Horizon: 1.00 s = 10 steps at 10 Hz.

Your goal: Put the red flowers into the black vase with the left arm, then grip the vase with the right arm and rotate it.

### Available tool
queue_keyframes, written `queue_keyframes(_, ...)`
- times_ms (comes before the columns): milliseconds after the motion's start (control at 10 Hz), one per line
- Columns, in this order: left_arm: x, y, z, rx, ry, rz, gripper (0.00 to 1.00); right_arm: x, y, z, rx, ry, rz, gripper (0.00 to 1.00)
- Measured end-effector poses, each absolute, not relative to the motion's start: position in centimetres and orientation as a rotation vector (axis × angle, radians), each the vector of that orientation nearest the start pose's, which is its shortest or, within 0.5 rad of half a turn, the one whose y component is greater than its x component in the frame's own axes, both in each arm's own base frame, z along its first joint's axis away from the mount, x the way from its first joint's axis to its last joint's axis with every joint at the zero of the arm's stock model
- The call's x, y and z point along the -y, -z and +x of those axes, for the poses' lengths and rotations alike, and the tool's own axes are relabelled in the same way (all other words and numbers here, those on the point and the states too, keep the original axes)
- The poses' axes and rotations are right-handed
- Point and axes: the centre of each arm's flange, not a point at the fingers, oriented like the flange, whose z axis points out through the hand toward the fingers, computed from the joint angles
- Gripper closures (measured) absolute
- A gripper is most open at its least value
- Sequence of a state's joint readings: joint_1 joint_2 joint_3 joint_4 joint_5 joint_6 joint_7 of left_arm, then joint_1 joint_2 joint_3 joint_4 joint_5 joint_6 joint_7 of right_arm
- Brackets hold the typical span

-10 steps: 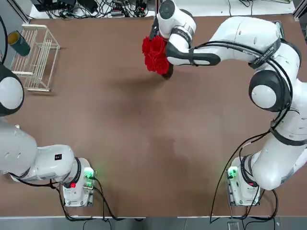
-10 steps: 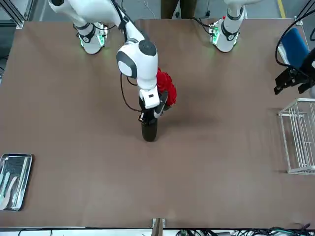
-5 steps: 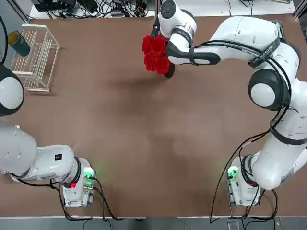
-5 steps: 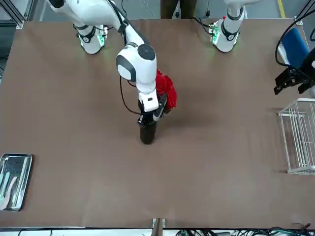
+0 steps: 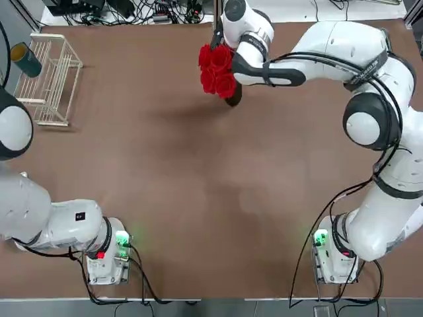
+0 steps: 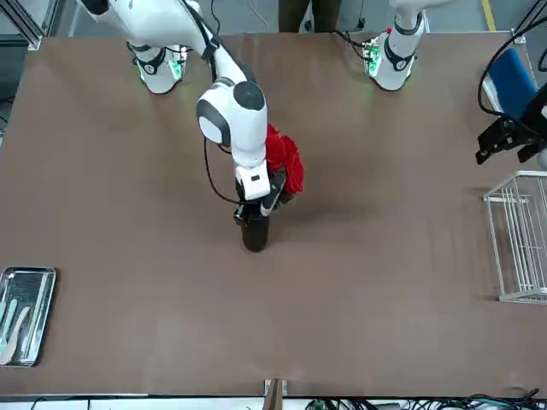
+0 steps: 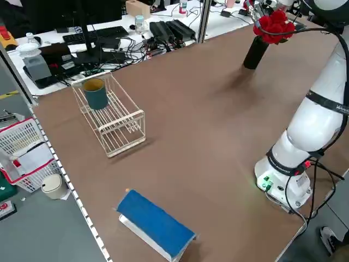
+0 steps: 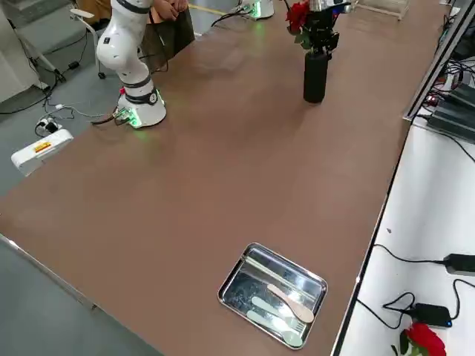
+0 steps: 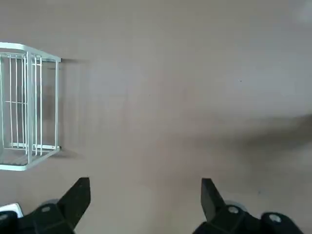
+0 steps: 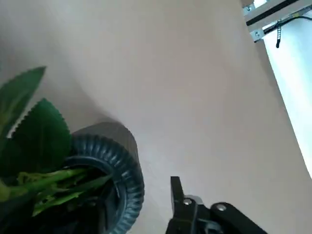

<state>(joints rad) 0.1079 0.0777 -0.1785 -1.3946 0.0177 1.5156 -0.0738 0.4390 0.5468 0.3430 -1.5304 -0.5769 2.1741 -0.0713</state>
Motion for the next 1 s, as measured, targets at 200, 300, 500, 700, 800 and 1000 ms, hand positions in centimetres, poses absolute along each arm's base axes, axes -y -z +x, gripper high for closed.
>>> queue_keyframes(200, 3.4, -65.9, 57.2, 0.007, 0.07, -3.141, 0.0, -45.1, -36.8, 55.0, 1.73, 0.403, -2.888, 0.46)
queue_keyframes(300, 3.4, -65.9, 57.2, 0.006, 0.07, -3.141, 0.0, -44.9, -36.8, 55.2, 1.723, 0.402, -2.892, 0.42)
queue_keyframes(500, 3.4, -65.9, 57.2, 0.006, 0.07, -3.141, 0.0, -44.3, -36.8, 55.6, 1.682, 0.39, -2.898, 0.34)
queue_keyframes(700, 3.5, -65.9, 57.2, 0.006, 0.07, -3.141, 0.0, -43.7, -36.9, 56.1, 1.657, 0.38, -2.902, 0.33)
queue_keyframes(800, 3.6, -65.9, 57.2, 0.003, 0.07, -3.142, 0.0, -43.5, -36.9, 56.3, 1.65, 0.375, -2.899, 0.33)
queue_keyframes(1000, 3.7, -65.9, 57.2, -0.001, 0.07, -3.142, 0.0, -42.8, -37.1, 56.8, 1.638, 0.369, -2.899, 0.32)
